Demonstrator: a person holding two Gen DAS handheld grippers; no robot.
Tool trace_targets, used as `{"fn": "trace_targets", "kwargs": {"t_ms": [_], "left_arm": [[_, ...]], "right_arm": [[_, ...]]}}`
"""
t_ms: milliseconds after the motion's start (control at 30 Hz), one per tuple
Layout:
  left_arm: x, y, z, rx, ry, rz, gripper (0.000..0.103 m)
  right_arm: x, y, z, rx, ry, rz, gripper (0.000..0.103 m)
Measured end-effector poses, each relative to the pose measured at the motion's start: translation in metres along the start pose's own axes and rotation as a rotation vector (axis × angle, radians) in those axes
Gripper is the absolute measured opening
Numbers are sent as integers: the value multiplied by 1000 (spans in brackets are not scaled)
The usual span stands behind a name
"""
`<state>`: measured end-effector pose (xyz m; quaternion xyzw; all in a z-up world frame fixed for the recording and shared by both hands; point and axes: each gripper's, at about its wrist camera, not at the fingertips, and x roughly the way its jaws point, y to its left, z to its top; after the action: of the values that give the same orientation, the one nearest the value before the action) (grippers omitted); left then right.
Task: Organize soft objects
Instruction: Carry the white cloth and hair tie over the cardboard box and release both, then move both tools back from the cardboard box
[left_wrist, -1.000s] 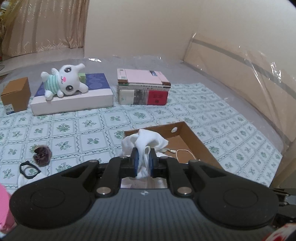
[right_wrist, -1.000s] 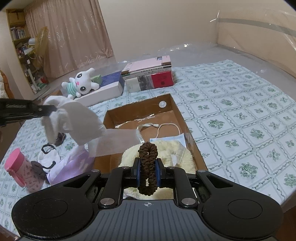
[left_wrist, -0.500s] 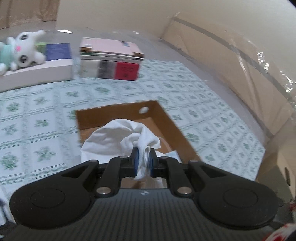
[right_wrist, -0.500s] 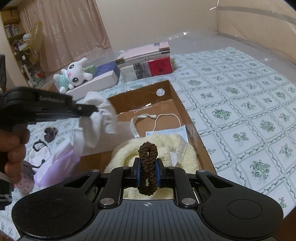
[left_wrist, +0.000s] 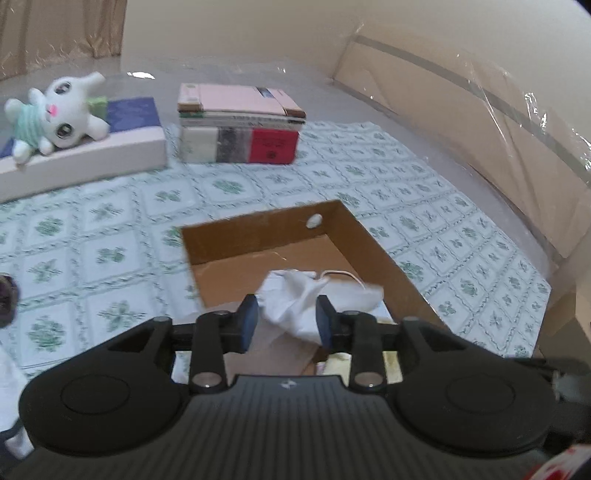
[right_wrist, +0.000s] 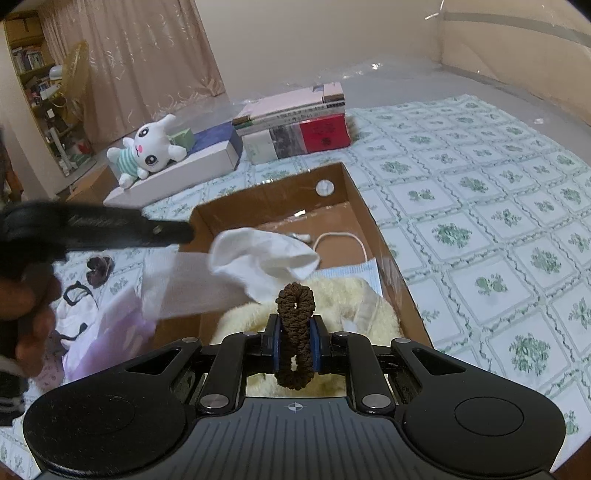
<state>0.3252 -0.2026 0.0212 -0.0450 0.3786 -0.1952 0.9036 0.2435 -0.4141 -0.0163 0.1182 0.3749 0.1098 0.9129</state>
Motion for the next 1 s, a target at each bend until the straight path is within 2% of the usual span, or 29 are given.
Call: {"fn": "trace_targets", "kwargs": {"t_ms": [133, 167, 200, 267, 467, 833, 1000], "left_arm": [[-26, 6, -5, -13, -39, 7, 33], [-32, 7, -7, -10, -46, 9, 33], [-39, 6, -9, -6, -54, 10, 33], [-51, 8, -13, -8, -68, 15, 33], [-89, 12, -27, -15, -115, 30, 35], [-156, 15, -60, 11, -138, 46, 38], [-189, 24, -77, 15, -157, 68, 39]], "right_arm": [[-3, 4, 13, 6, -61, 9, 17], [-3, 4, 16, 11, -72, 22, 26], [-3, 3, 18, 20, -83, 29, 50], [-5, 3, 22, 35, -106, 33, 75], [-22, 15, 16, 6, -87, 9, 75], [-64, 57, -24, -49, -53, -82, 75], [-83, 78, -39, -56, -52, -88, 75]]}}
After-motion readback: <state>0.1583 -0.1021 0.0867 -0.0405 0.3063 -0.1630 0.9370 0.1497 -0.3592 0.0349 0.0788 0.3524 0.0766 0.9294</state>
